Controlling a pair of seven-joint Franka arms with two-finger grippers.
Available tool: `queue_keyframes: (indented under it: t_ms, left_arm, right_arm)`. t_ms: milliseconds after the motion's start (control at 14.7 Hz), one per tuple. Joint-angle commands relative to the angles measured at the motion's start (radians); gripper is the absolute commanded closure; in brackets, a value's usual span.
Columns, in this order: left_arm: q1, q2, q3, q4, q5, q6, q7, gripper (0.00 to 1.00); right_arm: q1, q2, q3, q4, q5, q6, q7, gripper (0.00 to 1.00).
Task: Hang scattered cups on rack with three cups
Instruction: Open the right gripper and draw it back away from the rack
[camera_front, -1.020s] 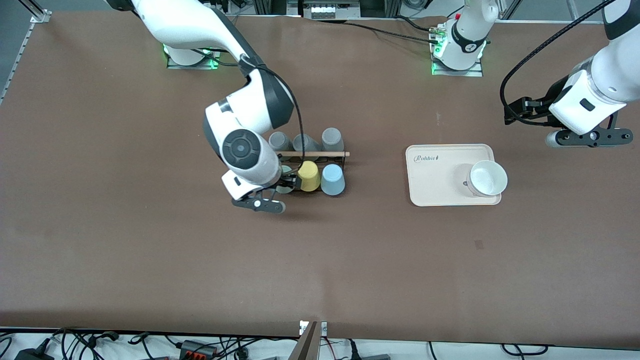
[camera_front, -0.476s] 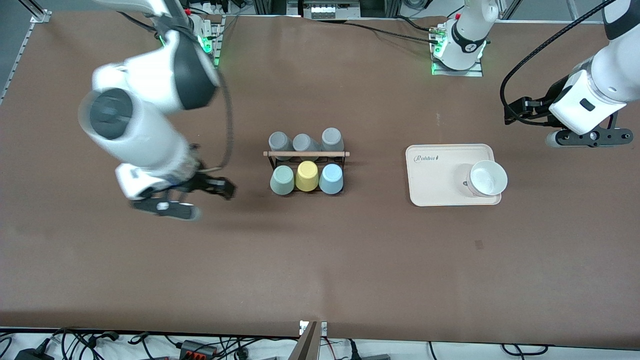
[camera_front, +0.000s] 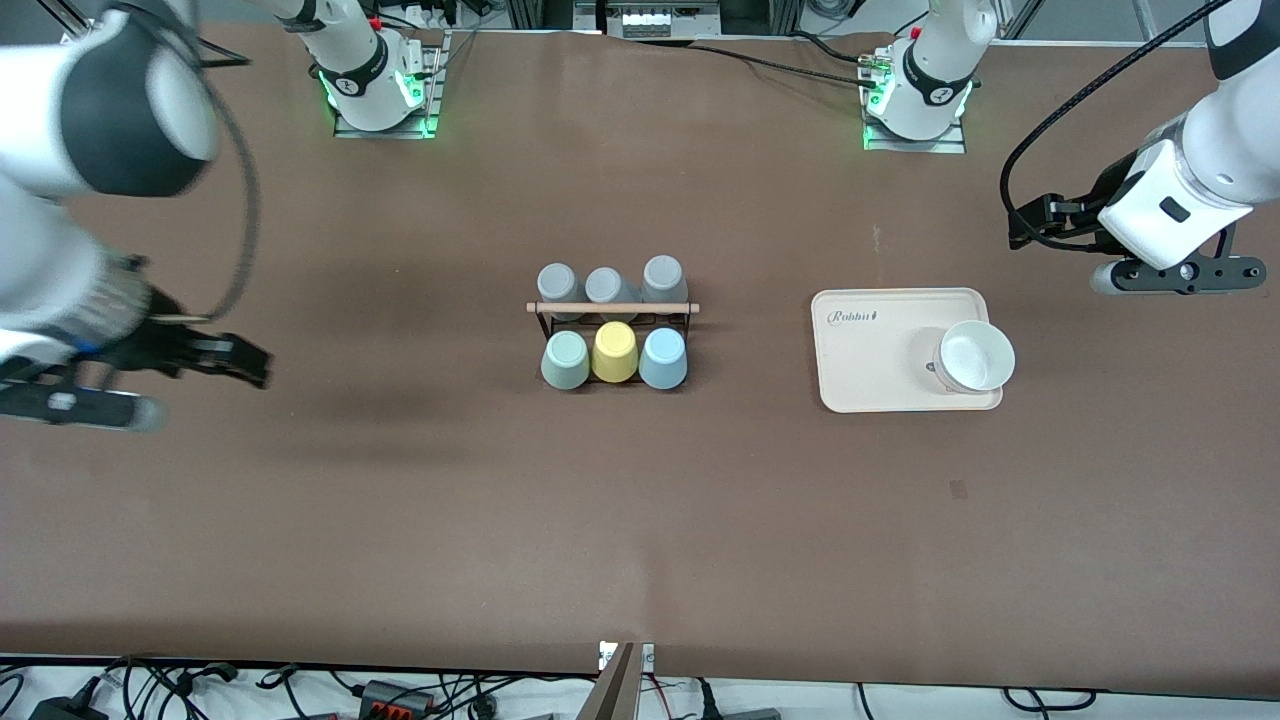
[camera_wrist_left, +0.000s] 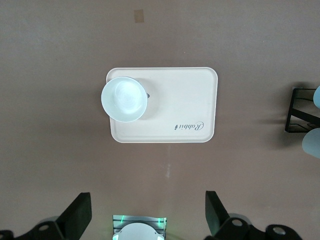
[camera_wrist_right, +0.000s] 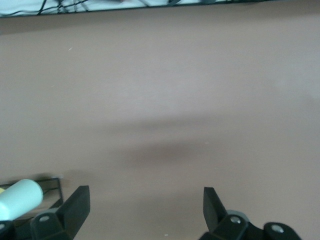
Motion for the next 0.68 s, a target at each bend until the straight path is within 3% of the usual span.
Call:
queue_keyframes:
  t_ms: [0,136,340,476,612]
  left_arm:
    - [0.007,-0.012,0.001,0.006,-0.014,-0.014,0.007,0.0]
    - [0.007,-0.012,-0.001,0.006,-0.014,-0.014,0.007,0.0]
    - [0.007,-0.012,-0.001,0.006,-0.014,-0.014,0.007,0.0]
    - [0.007,-0.012,-0.001,0.004,-0.014,-0.014,0.007,0.0]
    - [0.007,-0.012,-0.001,0.004,-0.014,-0.014,0.007,0.0]
  right_arm:
    - [-0.077,-0.034,0.015,-0.017,0.005,-0.039,-0.075,0.0]
    - [-0.16,-0.046,0.072,-0.017,0.004,-0.04,-0.129,0.0]
    - [-0.347,-0.087,0.256,-0.021,-0.022,-0.04,-0.158,0.0]
    - [-0.384,-0.112,0.296,-0.044,-0.051,-0.042,-0.164,0.0]
    - [-0.378,-0.146,0.292,-0.086,-0.073,-0.04,-0.178,0.0]
